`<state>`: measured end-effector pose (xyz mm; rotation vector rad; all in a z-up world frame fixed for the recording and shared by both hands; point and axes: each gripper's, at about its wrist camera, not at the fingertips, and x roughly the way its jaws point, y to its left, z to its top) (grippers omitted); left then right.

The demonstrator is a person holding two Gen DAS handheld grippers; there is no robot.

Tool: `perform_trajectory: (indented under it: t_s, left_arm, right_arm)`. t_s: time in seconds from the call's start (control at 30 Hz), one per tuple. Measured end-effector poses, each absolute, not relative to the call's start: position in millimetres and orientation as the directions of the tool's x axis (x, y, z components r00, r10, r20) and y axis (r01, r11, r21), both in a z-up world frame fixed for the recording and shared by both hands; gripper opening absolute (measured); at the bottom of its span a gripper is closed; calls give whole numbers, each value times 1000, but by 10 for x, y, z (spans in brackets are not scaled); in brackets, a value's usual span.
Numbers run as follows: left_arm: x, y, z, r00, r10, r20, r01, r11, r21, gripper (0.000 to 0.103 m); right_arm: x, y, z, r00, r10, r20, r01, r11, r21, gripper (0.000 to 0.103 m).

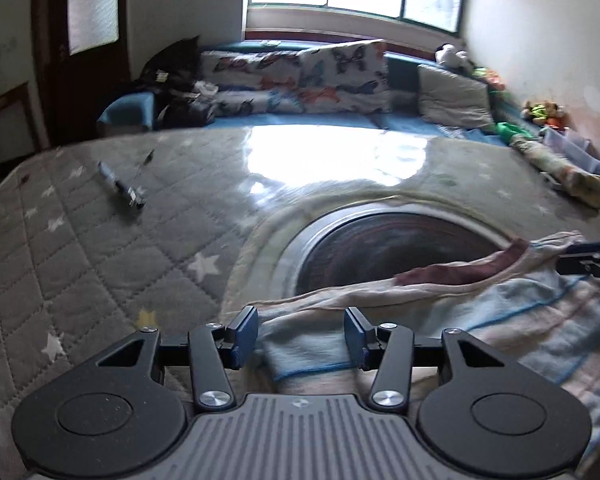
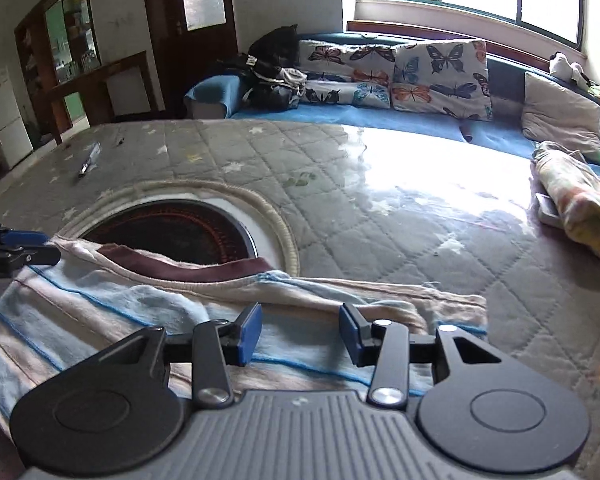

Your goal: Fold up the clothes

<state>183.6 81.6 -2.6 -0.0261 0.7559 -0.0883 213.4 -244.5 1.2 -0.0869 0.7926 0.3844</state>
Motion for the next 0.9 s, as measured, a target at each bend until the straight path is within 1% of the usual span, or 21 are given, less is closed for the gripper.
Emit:
perform_trajectory:
  t_s: [0.07,0.17,0.23,0.47,0.53,0.73,0.8,0.9]
  left_arm:
    - [1845,838,-53,730,-66,-681,55,998,-38,51]
    - [1814,889,-14,733,-74,-677,46,997,-59,51]
    - [1773,907,19,737,-73,-672,43,997,-61,51]
    - [1611,942,108,743,-73,-665,21,996,-87,52]
    - [1556,981,120,744,-70,-665,6,995,-98,53]
    - [1389,1131,132,746,-51,-664,-48,990,-131,55]
    - [1333,1181,136,746,-45,-664,-66,988,-142,55]
    - [1288,1243,130,745,-34,-666,-97,982,-159,57]
  right_arm:
    - [2173,-2409,-44,633,287,-719,-357,932,58,43]
    - [2138,-2365,-12,647,269,-713,-354,935,31,43]
    - [2077,-2314,46,651,283,-705,-371,928,31,44]
    - [1805,-1768,121,586,431,-686,-514,853,96,44]
    - [1762,-1571,107,581,447,-681,-542,836,86,44]
    - [1748,-1178,-30,560,444,-699,-555,828,81,44]
    - [1662,-1035,-36,564,452,-691,-580,812,58,44]
    - [1590,-888,9,550,487,-678,-613,787,69,44]
